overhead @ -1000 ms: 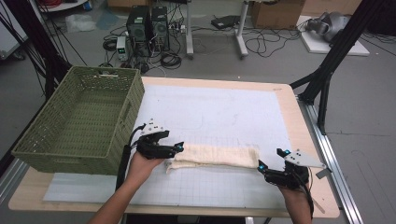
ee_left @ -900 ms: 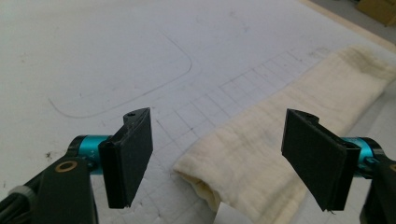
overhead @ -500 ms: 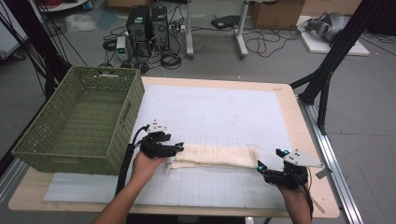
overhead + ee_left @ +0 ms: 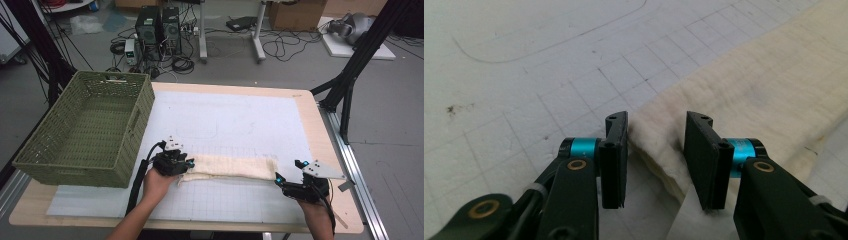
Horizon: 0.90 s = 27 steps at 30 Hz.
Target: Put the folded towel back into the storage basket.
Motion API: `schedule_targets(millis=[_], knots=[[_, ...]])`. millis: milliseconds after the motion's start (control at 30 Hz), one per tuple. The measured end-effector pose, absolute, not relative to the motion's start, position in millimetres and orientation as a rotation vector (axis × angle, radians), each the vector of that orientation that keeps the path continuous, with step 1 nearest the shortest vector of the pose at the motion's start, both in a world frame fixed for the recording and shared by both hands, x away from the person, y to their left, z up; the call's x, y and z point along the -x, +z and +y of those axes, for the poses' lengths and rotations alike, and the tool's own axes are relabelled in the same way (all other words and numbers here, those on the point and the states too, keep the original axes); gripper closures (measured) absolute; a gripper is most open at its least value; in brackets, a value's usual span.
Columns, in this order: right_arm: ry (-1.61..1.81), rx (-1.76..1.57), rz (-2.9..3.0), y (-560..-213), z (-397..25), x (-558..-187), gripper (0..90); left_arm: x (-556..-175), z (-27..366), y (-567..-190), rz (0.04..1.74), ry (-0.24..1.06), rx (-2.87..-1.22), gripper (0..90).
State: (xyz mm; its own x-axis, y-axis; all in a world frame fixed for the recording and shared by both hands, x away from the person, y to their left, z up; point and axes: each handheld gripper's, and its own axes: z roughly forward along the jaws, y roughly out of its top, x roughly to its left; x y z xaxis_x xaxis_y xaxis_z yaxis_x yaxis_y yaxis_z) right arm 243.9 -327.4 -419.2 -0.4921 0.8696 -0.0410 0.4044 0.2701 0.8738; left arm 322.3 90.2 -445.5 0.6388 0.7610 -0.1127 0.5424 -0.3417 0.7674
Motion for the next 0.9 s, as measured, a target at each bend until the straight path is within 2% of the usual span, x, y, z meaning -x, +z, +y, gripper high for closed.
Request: schedule_targets(millis=[167,233,367,467,633,700,767,833,900], knots=[[1.155,-1.144,2.025,-420,-327,-244,16.4,-308,88,-448,1.009,0.403,-2.038,57.9],[1.152,-1.142,2.029,-420,-326,-244,16.4,-304,86,-448,1.021,0.447,-2.041,53.8],[1.151,-1.145,2.030,-420,-326,-244,16.4,-298,83,-448,1.047,0.442,-2.036,47.6],[1.151,-1.145,2.032,-420,-327,-245,16.4,-295,82,-448,1.043,0.431,-2.031,48.0],[1.147,-1.147,2.036,-421,-326,-245,16.4,-293,82,-450,1.031,0.395,-2.005,56.3],[1.145,-1.151,2.035,-421,-326,-246,16.4,-292,83,-451,1.022,0.372,-1.996,61.8],[1.144,-1.155,2.027,-421,-327,-246,16.4,-293,84,-451,0.996,0.325,-1.993,71.4],[1.146,-1.167,2.019,-421,-328,-246,16.4,-292,82,-450,0.953,0.336,-2.017,79.7],[1.142,-1.172,2.008,-421,-329,-247,16.4,-290,81,-450,0.917,0.366,-2.033,81.4]])
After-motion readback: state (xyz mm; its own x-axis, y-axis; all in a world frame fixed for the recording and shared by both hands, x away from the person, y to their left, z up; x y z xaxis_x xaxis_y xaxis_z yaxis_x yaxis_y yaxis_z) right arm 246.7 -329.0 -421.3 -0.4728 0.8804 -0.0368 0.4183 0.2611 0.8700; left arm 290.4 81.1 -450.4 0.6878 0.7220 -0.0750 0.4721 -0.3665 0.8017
